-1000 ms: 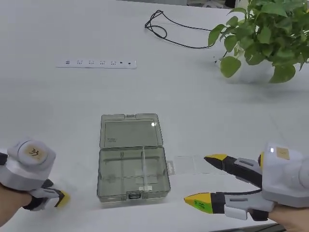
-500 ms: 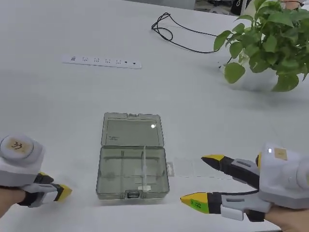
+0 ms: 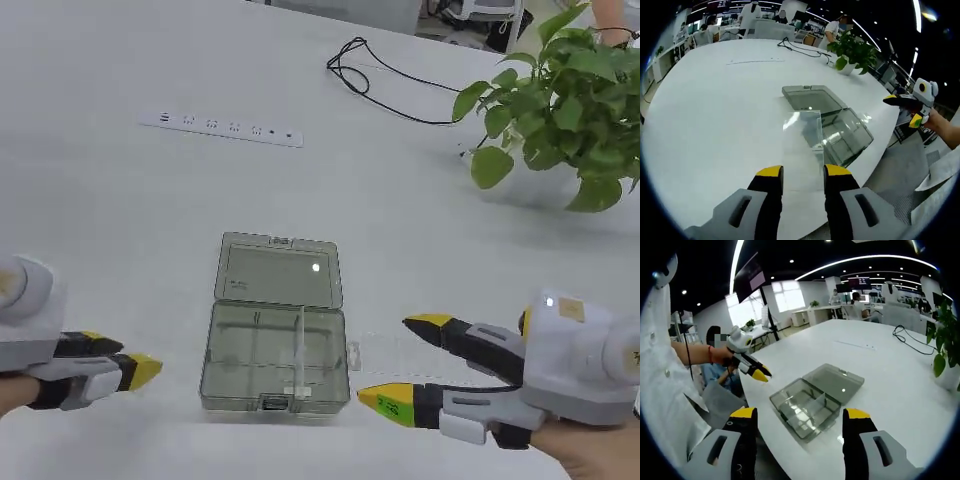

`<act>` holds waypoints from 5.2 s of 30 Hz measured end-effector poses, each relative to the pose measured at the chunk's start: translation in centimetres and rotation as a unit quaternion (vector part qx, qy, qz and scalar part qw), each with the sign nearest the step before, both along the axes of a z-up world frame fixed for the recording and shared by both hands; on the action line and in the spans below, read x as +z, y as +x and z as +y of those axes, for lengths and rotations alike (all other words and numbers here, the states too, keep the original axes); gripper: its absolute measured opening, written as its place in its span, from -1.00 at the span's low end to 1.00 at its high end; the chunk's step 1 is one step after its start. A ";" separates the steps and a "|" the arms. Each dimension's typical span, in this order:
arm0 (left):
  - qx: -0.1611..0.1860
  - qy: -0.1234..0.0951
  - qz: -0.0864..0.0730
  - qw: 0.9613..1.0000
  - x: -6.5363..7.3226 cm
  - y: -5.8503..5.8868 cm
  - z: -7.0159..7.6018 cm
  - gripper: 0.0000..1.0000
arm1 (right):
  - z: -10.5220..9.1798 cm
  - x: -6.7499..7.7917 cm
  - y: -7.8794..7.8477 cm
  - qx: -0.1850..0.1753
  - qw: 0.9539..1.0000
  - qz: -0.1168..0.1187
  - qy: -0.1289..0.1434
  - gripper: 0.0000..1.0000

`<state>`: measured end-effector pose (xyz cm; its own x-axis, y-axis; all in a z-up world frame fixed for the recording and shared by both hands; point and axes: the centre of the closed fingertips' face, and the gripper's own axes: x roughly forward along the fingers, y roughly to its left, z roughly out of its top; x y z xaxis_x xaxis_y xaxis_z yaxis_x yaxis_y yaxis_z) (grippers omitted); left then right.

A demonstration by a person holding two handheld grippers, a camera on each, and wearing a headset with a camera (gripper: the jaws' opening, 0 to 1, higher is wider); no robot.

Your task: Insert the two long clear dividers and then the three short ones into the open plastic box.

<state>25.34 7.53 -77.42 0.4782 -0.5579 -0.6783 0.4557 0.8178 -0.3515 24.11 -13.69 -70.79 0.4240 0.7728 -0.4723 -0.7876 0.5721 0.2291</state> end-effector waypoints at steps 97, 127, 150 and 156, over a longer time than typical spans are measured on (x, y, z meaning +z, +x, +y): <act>-0.205 -0.086 -0.153 0.963 5.4 -2.9 -6.3 0.74 | 9.0 1.7 3.4 -0.166 0.973 0.157 0.044 -0.87; -0.303 -0.082 -0.166 0.935 2.8 -2.8 -4.2 1.00 | 8.7 -4.2 3.4 -0.292 0.916 0.271 -0.042 -0.87; -0.297 -0.099 -0.160 0.936 2.4 -2.1 -4.3 0.96 | 8.4 -7.6 3.4 -0.300 0.899 0.310 -0.075 -0.87; -0.293 -0.101 -0.156 0.938 2.3 -2.1 -4.3 0.95 | 8.8 -7.9 3.5 -0.290 0.901 0.311 -0.084 -0.87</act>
<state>23.19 3.25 -75.10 0.2066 -0.8893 -0.4080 0.9130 0.3251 -0.2464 27.59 -4.86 -78.69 0.3457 0.4016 -0.8481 -0.0943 0.9141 0.3944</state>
